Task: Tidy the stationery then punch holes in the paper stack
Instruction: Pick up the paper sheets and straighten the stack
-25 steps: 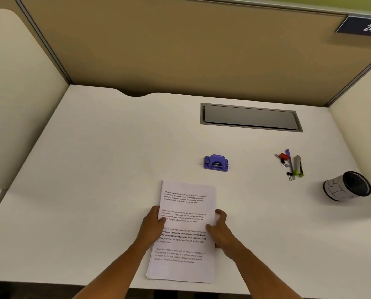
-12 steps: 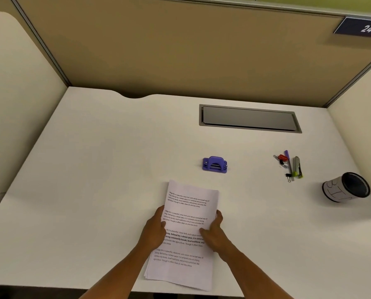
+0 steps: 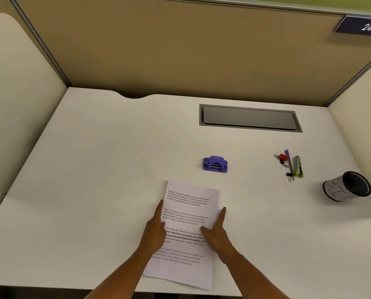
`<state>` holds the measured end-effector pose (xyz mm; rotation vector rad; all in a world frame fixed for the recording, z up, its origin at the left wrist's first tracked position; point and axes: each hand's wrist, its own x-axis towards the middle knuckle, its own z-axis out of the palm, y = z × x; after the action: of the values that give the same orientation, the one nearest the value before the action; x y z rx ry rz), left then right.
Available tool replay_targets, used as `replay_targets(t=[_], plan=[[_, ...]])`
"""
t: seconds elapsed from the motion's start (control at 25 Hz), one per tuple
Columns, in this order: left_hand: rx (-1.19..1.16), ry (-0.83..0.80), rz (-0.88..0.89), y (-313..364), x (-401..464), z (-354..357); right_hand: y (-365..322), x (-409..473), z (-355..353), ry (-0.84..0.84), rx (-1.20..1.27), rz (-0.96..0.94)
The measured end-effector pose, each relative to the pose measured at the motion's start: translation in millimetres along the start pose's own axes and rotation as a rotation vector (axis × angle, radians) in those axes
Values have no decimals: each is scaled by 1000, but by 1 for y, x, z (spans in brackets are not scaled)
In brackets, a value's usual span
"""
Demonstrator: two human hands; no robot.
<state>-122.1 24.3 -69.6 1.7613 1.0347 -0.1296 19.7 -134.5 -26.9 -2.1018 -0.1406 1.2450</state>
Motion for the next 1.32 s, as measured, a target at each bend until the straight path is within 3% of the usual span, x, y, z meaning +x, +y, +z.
replay_targets(t=[0.4, 0.64, 1.0, 1.32], plan=[[-19, 2, -29, 0, 2, -3, 8, 7, -2, -12, 29, 9], [-256, 63, -115, 11, -1, -9, 29, 6, -2, 51, 129, 103], [-345, -119, -289, -33, -62, 7, 38, 7, -9, 136, 305, 103], [-344, -90, -272, -30, -65, 19, 35, 10, -12, 121, 331, 153]])
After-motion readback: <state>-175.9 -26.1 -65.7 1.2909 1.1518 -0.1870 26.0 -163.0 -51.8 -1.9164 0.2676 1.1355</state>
